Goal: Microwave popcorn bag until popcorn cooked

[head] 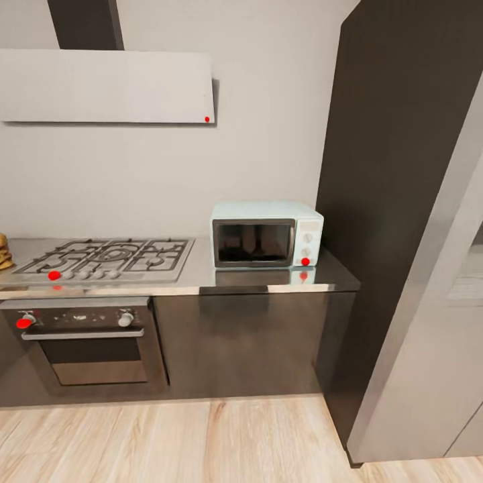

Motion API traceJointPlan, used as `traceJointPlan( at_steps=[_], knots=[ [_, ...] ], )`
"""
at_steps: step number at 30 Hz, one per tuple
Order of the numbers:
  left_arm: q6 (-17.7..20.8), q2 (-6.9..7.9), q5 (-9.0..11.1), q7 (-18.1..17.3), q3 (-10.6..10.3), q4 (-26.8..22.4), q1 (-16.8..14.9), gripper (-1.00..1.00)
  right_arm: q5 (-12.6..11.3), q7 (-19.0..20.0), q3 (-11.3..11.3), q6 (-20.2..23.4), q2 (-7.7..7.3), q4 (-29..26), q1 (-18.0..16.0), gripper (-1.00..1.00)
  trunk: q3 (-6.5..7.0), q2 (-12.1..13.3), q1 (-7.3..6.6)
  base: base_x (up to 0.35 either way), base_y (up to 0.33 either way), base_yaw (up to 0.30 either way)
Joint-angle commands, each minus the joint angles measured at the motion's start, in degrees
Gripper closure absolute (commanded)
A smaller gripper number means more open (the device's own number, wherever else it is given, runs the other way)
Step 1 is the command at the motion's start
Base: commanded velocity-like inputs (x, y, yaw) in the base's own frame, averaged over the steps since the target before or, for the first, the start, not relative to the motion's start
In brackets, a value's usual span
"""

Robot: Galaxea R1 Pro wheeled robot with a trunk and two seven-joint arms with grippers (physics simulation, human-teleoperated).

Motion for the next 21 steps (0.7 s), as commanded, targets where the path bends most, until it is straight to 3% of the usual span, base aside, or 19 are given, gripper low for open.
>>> traceJointPlan(
  at_steps=[1, 21],
  knots=[
    [-0.14, -0.01, 0.58, 0.02, 0.0, 0.01, -0.01, -1.0, 0.09, -0.02, 0.32, -0.19, -0.01, 0.04, -0.01, -1.0, -0.04, -0.02, 0.03, 0.281, 0.0, 0.0],
    [-0.13, 0.02, 0.58, 0.05, -0.02, 0.01, -0.01, -1.0, -0.16, 0.04, 0.4, -0.06, -0.08, 0.04, -0.01, -1.0, -0.04, -0.02, 0.03, 0.318, 0.0, 0.0]
  ],
)
